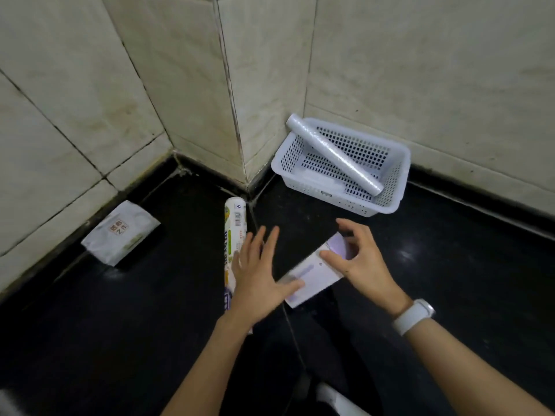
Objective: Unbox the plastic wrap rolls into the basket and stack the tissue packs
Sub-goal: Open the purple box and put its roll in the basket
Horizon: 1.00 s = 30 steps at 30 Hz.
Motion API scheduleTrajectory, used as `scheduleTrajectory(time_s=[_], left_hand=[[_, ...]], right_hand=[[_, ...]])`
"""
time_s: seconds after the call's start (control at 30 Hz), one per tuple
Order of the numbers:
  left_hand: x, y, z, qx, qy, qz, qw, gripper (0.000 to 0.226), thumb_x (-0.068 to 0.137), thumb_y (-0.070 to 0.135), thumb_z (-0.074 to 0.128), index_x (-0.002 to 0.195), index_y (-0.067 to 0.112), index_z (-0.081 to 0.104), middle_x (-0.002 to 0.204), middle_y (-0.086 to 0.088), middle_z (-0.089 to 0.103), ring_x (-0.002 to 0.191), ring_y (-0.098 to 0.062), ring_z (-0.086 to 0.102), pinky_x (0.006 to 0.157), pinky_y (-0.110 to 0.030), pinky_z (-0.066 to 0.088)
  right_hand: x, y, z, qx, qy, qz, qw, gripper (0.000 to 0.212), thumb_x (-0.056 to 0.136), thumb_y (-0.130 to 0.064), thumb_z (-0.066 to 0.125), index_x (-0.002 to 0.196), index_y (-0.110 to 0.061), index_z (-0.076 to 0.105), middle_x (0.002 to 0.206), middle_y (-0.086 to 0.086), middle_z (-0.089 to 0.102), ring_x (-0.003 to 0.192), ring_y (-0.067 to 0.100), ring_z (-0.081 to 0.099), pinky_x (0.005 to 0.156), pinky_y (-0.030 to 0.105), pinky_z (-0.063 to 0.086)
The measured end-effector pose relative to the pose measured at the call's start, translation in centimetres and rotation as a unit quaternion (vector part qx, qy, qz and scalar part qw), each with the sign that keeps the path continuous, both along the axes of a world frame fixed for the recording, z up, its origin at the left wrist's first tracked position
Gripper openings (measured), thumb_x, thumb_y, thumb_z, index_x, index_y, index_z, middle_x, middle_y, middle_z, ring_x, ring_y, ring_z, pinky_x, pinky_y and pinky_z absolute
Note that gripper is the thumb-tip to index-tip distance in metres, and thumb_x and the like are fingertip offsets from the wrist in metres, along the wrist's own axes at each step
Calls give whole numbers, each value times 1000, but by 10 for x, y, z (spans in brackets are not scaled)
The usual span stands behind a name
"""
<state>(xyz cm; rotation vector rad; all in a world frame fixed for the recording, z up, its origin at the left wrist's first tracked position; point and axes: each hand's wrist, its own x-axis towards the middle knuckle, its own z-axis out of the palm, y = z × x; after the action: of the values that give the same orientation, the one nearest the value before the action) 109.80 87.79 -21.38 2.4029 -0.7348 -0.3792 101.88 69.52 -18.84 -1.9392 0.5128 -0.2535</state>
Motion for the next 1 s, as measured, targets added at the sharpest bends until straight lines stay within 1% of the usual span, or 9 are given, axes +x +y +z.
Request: scheduleTrajectory(time_s=[0.13,0.23,0.3,0.37,0.47,0.63,0.73,0.83,1.0], left_hand=[[-18,-37,22,-20,82,-145,986,112,60,55,71,140,46,-7,153,8,23,141,-9,14,118,-47,7],[-33,-52,23,-101,165,-100,976,100,55,48,76,133,50,15,132,19,45,124,-7,43,102,-33,38],[-40,-55,22,-127,156,-58,978,86,54,47,75,124,52,25,118,25,45,112,-3,49,83,-18,41],[-43,-55,21,-123,109,-49,985,77,55,47,73,119,51,31,112,23,46,104,-3,50,78,-18,42],[-41,-52,22,-103,79,-80,988,76,59,42,74,123,47,33,111,17,45,105,-8,50,88,-29,44],[-35,-42,29,-96,194,-112,970,74,67,27,77,127,45,38,114,13,48,110,-7,51,93,-25,41],[-36,-35,31,-102,238,-118,959,73,69,21,76,127,44,39,118,17,48,113,-2,49,90,-15,38],[-38,-32,29,-101,281,-127,946,79,71,18,75,135,40,35,127,20,47,119,2,46,97,-19,38],[-43,-31,23,-113,275,-125,947,68,77,14,69,131,43,37,132,22,47,119,9,44,95,-7,35]], right_hand=[[-12,-5,29,56,-42,61,996,53,69,-23,76,107,-46,49,112,-12,55,104,3,55,89,20,48],[-26,-13,37,76,-64,54,994,46,71,-17,74,104,-42,54,114,-5,58,105,4,57,89,22,48],[-36,-19,36,70,-63,56,994,40,75,-16,71,103,-40,56,114,-6,56,106,4,56,88,19,47],[-46,-24,33,70,-51,78,993,36,78,-17,68,104,-38,57,115,-10,53,107,1,54,88,14,46],[-55,-31,30,78,-25,115,990,40,78,-18,69,109,-40,55,119,-15,50,108,-4,51,90,13,46],[-57,-37,31,25,3,146,989,31,87,-21,57,113,-38,53,114,-17,53,106,1,54,90,15,44],[-57,-37,34,45,-20,104,993,22,92,-29,41,106,-32,58,99,-11,64,86,-4,60,75,13,49],[-55,-38,34,47,-26,58,997,20,95,-27,39,96,-34,58,81,-8,63,61,-2,56,57,14,47],[-53,-38,21,65,46,12,997,10,91,-20,49,92,-18,59,75,15,66,49,15,58,53,32,49]])
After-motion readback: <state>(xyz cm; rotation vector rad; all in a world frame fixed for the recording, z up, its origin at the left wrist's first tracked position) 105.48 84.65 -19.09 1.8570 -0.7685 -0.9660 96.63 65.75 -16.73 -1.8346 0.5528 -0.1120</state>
